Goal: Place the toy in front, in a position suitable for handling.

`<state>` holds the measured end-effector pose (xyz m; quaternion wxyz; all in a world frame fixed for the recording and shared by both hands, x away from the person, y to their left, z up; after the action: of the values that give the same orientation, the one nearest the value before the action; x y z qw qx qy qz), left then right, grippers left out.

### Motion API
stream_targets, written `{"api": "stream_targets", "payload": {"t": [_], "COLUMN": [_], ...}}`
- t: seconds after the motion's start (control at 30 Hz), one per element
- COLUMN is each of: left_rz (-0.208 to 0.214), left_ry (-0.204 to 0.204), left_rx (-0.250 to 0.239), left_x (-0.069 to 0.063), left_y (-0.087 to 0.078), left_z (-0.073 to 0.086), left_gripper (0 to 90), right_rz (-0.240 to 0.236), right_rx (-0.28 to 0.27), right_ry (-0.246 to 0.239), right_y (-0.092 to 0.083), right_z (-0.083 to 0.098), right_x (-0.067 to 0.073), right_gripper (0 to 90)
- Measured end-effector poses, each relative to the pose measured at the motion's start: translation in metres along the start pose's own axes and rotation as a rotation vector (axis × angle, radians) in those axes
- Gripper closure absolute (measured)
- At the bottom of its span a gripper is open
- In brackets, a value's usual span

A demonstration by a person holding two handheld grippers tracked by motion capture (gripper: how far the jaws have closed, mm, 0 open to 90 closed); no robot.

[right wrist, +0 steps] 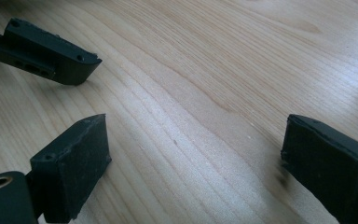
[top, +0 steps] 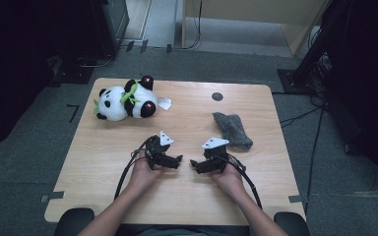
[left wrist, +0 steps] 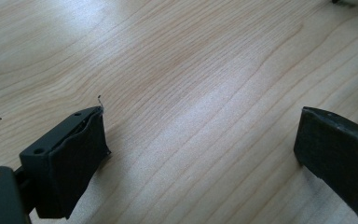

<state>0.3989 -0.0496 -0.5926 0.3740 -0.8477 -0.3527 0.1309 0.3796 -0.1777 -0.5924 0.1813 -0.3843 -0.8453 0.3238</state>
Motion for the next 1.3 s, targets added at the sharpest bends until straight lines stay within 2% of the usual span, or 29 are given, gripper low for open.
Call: {"api": "stream_targets", "payload": {"t": [0.3,0.43,0.67,0.8,0.93,1.03,1.1,1.17,1.23,1.3], "left_rz": [0.007,0.011,0.027,0.031,0.045,0.048,0.052,0.053,0.056,0.066], "left_ry": [0.009,0.000,-0.032,-0.049,-0.060,-0.055,-0.055,-0.055,-0.058,-0.065], "left_rx": [0.002,-0.006,0.010,-0.011,-0.037,-0.036,-0.037,-0.041,-0.046,-0.060], "left_x": [0.000,0.005,0.012,0.016,0.018,0.021,0.021,0.024,0.026,0.028], "left_y": [-0.001,-0.005,-0.009,-0.015,-0.021,-0.026,-0.028,-0.032,-0.035,-0.038], "left_z": [0.000,0.000,0.001,-0.002,-0.005,-0.005,-0.005,-0.006,-0.007,-0.008], "left_gripper": [2.3,14.5,15.4,15.4,16.5,16.7,17.0,17.0,17.6,25.5], "right_rz": [0.004,0.004,0.010,0.037,0.042,0.040,0.038,0.012,0.006,0.002], "right_rx": [0.001,0.001,0.000,0.020,0.022,0.022,0.021,-0.007,-0.006,-0.002], "right_ry": [0.004,0.004,0.008,0.036,0.040,0.039,0.037,0.015,0.006,0.007], "right_y": [0.000,0.000,0.000,0.001,0.001,0.001,0.001,-0.003,-0.004,-0.005], "right_z": [0.000,0.000,0.000,0.002,0.002,0.002,0.002,0.000,-0.001,-0.002], "right_x": [0.000,0.000,-0.001,-0.004,-0.005,-0.005,-0.004,-0.001,0.000,0.001], "right_gripper": [7.2,7.2,7.0,0.0,0.0,0.0,1.3,17.9,24.3,31.8]}}
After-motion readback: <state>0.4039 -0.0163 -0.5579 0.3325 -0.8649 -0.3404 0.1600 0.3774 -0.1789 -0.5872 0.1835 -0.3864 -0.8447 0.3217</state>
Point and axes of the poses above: each handheld gripper's, and its own axes: y roughly forward along the jaws, z roughly out of its underside, x roughly to its left, the point moved 10 cm from there along y, roughly forward along the jaws, and after that the axes turned 3 degrees about y, right-handed, at the moved point
